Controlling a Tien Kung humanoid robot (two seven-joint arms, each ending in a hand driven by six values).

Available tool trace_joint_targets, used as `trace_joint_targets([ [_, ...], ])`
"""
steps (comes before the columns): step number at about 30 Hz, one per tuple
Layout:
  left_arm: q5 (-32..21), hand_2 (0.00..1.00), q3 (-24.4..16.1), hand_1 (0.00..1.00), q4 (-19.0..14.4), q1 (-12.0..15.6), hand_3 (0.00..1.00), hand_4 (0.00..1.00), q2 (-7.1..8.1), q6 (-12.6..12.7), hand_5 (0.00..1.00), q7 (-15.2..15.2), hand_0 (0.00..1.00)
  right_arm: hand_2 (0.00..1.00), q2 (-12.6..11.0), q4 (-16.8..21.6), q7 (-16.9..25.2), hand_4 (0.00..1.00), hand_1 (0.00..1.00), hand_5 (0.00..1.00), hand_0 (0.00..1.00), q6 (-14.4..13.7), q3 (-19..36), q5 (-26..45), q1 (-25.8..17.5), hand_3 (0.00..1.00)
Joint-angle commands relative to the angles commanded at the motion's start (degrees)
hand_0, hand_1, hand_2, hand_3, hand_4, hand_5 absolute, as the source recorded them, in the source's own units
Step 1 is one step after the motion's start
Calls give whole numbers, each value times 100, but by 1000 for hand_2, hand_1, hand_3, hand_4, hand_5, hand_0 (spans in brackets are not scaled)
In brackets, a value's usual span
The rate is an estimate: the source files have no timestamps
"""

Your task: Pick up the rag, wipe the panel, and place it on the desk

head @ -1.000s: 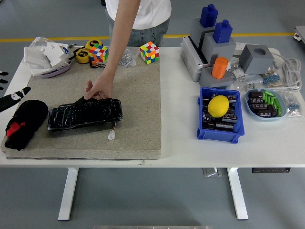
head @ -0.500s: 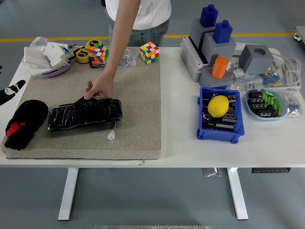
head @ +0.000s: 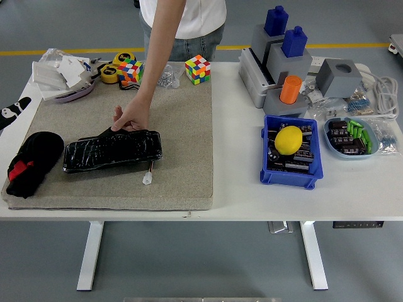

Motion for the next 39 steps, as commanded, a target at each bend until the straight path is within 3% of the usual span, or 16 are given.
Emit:
trace_joint_targets([
  [6, -254, 700, 98, 657, -466, -24, 767, 998, 390, -96, 654, 72, 454, 695, -10, 30, -3, 965, 632, 587, 758, 9, -29, -17, 1, 595],
  [9, -508, 700, 309, 657, -707, -89, 767, 998, 748, -262, 654, 262, 454, 695, -24, 54, -7, 965, 632, 587, 758, 9, -43, -27, 15, 595],
  [15, -994, 699, 559, 656, -1091, -105, 768, 998, 1341, -293, 621, 350, 457, 696, -74, 67, -15, 965, 631, 587, 758, 13, -90, -23, 47, 595],
  [17, -1174, 698, 611, 656, -1116, -92, 764, 997, 1431, -282, 565, 330, 457, 696, -78, 45, -12, 966, 630, 588, 758, 18, -116, 10, 56, 595],
  [22, -1771, 698, 589, 656, -1096, 7, 764, 997, 1605, -313, 565, 241, 457, 696, -82, 1, -6, 966, 630, 588, 758, 36, -167, 51, 54, 595],
  [23, -1919, 696, 578, 655, -1079, 14, 762, 954, 1635, -331, 461, 222, 466, 696, -79, -4, -3, 966, 631, 588, 758, 36, -167, 61, 51, 595],
  [28, -2577, 696, 616, 655, -942, -87, 762, 954, 1837, -410, 461, 51, 466, 696, -54, 14, 11, 966, 631, 588, 758, 20, -132, 35, 76, 595],
  [34, -2575, 695, 821, 657, -912, -326, 761, 950, 2086, -476, 449, 124, 490, 696, -39, 65, 11, 966, 631, 587, 758, 0, -40, -3, 87, 595],
  [39, -3033, 695, 970, 660, -859, -401, 760, 944, 2135, -446, 430, 39, 504, 696, -14, 85, 13, 966, 631, 587, 758, 0, 64, -35, 64, 595],
])
